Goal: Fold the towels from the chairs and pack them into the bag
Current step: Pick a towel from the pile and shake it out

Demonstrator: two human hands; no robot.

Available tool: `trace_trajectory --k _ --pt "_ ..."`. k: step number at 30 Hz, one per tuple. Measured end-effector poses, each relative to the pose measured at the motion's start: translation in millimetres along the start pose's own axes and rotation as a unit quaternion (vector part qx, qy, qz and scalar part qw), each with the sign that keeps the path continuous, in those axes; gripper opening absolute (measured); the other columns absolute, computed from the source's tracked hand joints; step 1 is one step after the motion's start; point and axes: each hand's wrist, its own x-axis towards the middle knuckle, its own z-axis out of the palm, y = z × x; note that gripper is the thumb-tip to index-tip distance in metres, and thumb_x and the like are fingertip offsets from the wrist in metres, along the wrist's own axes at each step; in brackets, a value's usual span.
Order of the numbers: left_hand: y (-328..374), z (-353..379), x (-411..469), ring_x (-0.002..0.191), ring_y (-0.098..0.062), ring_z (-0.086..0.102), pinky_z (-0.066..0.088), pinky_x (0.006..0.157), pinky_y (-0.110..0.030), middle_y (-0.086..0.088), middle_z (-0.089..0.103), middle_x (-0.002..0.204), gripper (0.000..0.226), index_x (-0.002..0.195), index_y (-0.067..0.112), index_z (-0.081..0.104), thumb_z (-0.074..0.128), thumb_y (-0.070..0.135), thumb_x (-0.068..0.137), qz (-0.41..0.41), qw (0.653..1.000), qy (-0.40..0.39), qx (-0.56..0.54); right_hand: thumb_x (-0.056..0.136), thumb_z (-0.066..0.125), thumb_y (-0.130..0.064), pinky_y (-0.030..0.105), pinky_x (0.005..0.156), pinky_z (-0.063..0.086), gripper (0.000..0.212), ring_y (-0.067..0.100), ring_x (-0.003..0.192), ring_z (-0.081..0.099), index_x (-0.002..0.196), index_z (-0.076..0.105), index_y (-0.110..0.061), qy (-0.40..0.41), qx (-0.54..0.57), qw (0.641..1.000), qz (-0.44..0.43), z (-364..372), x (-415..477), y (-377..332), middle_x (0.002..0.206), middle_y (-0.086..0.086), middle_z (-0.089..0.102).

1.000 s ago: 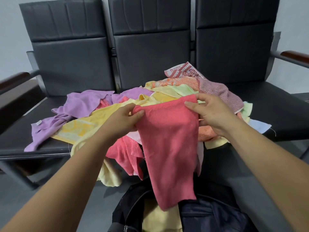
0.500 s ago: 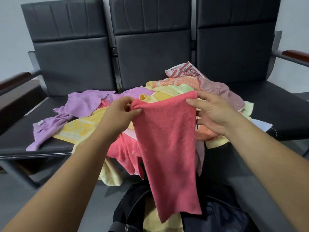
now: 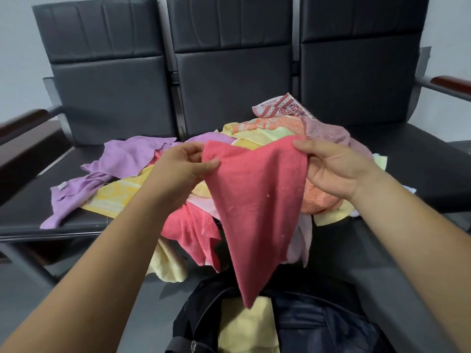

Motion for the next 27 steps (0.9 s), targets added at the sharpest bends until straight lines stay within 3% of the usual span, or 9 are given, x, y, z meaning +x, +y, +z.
trace_trajectory --k 3,6,10,13,15,18,22,24,27 --pt "-7 -4 2 0.090 -0.021 0.071 0.056 0.094 -0.049 -0.002 0.078 0.089 0.016 0.096 0.019 0.073 0.066 0.005 0.093 0.046 0.979 0.045 0.193 0.085 0.070 -0.009 0.038 0.087 0.060 0.026 0.019 0.095 0.070 0.110 0.069 -0.006 0.036 -0.179 0.983 0.002 -6 3 3 0.098 0.006 0.074" --pt "-6 4 1 0.078 -0.022 0.067 0.062 0.081 -0.043 -0.004 0.071 0.078 0.008 0.095 0.014 0.063 0.058 0.013 0.101 0.034 0.983 0.051 0.171 0.094 0.069 -0.014 0.042 0.079 0.059 0.011 0.019 0.083 0.071 0.104 0.068 -0.018 0.098 -0.299 0.949 -0.013 -7 3 6 0.089 -0.001 0.075" --pt "0 7 1 0.067 -0.017 0.063 0.058 0.063 -0.031 -0.003 0.063 0.080 0.019 0.093 0.014 0.064 0.059 0.029 0.102 -0.040 0.992 0.079 0.095 0.096 0.066 -0.015 0.030 0.063 0.059 0.021 0.014 0.075 0.069 0.117 0.066 -0.011 0.106 -0.216 0.971 0.003 -5 3 3 0.093 0.003 0.071" --pt "5 5 1 0.081 -0.015 0.069 0.058 0.078 -0.031 -0.004 0.072 0.098 0.028 0.109 0.008 0.070 0.062 0.032 0.098 -0.089 0.989 0.015 -0.119 0.090 0.069 -0.020 0.028 0.083 0.059 0.043 0.013 0.097 0.068 0.131 0.064 -0.006 0.065 -0.019 0.998 0.003 -3 1 -2 0.109 0.004 0.071" --pt "5 6 1 0.098 -0.016 0.070 0.057 0.090 -0.029 -0.006 0.074 0.113 0.033 0.121 0.002 0.067 0.064 0.020 0.094 -0.059 0.983 -0.036 -0.171 0.088 0.069 -0.017 0.032 0.101 0.054 0.048 0.017 0.121 0.065 0.132 0.063 -0.001 0.035 0.046 0.998 -0.010 -3 -1 -6 0.130 0.009 0.068" --pt "1 5 -1 0.095 -0.015 0.073 0.056 0.087 -0.027 -0.003 0.078 0.097 0.025 0.110 0.007 0.069 0.064 -0.006 0.089 -0.014 0.997 0.005 -0.078 0.086 0.065 -0.005 0.028 0.098 0.055 0.037 0.018 0.114 0.068 0.122 0.066 0.003 0.009 -0.031 0.999 -0.004 -3 -2 -6 0.123 0.013 0.071" --pt "-8 0 1 0.089 -0.022 0.073 0.057 0.094 -0.043 -0.006 0.076 0.088 0.010 0.093 0.016 0.069 0.064 0.009 0.097 0.034 0.984 0.080 0.155 0.092 0.066 -0.010 0.040 0.083 0.060 0.016 0.018 0.088 0.070 0.107 0.070 -0.012 0.047 -0.189 0.981 -0.005 -8 -1 -1 0.093 0.003 0.071" --pt "-8 4 0 0.080 -0.023 0.072 0.059 0.089 -0.045 -0.008 0.072 0.082 0.011 0.090 0.015 0.063 0.061 0.019 0.100 0.032 0.982 0.088 0.162 0.095 0.067 -0.015 0.041 0.077 0.059 0.010 0.018 0.082 0.071 0.105 0.069 -0.018 0.073 -0.258 0.963 -0.008 -9 0 1 0.090 0.001 0.072" --pt "-7 5 3 0.069 -0.019 0.059 0.060 0.077 -0.038 -0.004 0.059 0.072 0.021 0.084 0.014 0.062 0.062 0.027 0.101 -0.003 0.989 0.096 0.112 0.095 0.067 -0.014 0.035 0.068 0.059 0.016 0.016 0.080 0.072 0.111 0.071 -0.014 0.099 -0.253 0.962 -0.008 -8 1 1 0.095 0.002 0.073"
